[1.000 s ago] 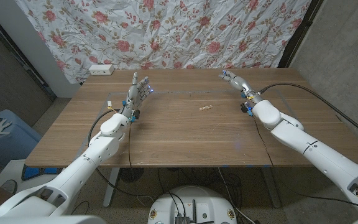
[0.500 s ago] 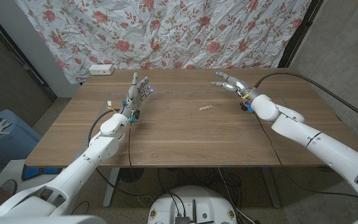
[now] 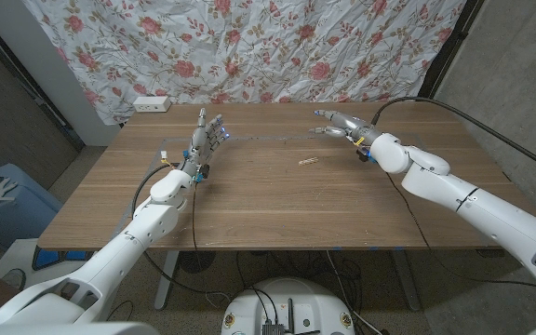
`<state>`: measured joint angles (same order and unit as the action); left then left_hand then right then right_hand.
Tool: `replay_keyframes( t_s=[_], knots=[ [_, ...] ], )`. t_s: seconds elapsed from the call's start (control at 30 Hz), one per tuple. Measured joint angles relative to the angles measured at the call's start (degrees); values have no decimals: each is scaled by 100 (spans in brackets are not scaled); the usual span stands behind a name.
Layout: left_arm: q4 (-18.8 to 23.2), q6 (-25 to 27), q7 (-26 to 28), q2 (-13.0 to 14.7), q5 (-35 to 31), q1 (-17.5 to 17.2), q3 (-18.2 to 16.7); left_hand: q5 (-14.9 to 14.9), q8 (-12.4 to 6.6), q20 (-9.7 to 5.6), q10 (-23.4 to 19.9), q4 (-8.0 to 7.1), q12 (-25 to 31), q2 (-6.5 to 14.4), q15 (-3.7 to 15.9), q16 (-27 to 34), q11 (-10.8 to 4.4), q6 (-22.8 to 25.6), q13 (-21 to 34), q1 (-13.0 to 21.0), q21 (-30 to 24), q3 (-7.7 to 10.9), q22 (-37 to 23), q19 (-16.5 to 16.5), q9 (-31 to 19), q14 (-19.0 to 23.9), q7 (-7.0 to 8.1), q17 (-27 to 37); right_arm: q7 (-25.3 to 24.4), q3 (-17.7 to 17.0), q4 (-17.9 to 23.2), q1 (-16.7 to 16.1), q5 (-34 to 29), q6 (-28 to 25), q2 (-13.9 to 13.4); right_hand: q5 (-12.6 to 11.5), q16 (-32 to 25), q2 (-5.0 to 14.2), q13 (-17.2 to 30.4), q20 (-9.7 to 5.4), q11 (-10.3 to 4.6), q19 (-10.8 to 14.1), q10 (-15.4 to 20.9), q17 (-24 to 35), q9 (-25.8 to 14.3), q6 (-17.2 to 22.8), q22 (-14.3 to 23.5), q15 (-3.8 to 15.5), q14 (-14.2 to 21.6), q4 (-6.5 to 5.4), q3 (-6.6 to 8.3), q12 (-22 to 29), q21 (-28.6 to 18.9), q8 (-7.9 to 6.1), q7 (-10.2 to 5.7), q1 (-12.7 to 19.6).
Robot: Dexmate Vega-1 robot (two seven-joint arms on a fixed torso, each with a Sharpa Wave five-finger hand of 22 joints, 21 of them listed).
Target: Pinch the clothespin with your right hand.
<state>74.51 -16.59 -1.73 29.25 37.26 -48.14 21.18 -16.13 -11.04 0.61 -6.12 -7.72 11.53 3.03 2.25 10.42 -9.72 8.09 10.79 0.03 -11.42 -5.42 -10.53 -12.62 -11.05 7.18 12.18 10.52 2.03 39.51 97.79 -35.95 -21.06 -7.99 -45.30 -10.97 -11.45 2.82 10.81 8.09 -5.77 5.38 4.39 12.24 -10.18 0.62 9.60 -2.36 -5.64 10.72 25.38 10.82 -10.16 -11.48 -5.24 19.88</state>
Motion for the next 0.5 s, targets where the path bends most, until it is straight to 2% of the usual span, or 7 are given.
replay_keyframes(
  t_s=[0.17, 0.2, 0.5],
  knots=[
    [0, 0, 0, 0, 0, 0, 0, 0, 0, 0, 0, 0, 0, 0, 0, 0, 0, 0, 0, 0, 0, 0, 0, 0, 0, 0, 0, 0, 242, 132, 118, 136, -345, -196, -15, -55, -23, -77, 0, 32, 37, -32, 57, -27, -10, 134, 0, -6, 6, 9, 75, 25, 0, -39, -30, 151],
    [0, 0, 0, 0, 0, 0, 0, 0, 0, 0, 0, 0, 0, 0, 0, 0, 0, 0, 0, 0, 0, 0, 0, 0, 0, 0, 0, 0, 274, 136, 122, 141, -384, -215, -16, -55, -23, -38, 0, 32, 45, -32, 64, -27, -10, 143, 0, -23, 26, 11, 106, 43, 0, -39, -20, 234],
    [-1, 0, 0, 0, 0, 0, 0, 0, 0, 0, 0, 0, 0, 0, 0, 0, 0, 0, 0, 0, 0, 0, 0, 0, 0, 0, 0, 0, 758, 293, 233, 316, -808, -442, -19, -173, -68, -100, 0, 107, 107, -18, 207, -27, -10, 164, 0, -72, 115, 20, 195, 66, -23, -62, -41, 444]
  ],
)
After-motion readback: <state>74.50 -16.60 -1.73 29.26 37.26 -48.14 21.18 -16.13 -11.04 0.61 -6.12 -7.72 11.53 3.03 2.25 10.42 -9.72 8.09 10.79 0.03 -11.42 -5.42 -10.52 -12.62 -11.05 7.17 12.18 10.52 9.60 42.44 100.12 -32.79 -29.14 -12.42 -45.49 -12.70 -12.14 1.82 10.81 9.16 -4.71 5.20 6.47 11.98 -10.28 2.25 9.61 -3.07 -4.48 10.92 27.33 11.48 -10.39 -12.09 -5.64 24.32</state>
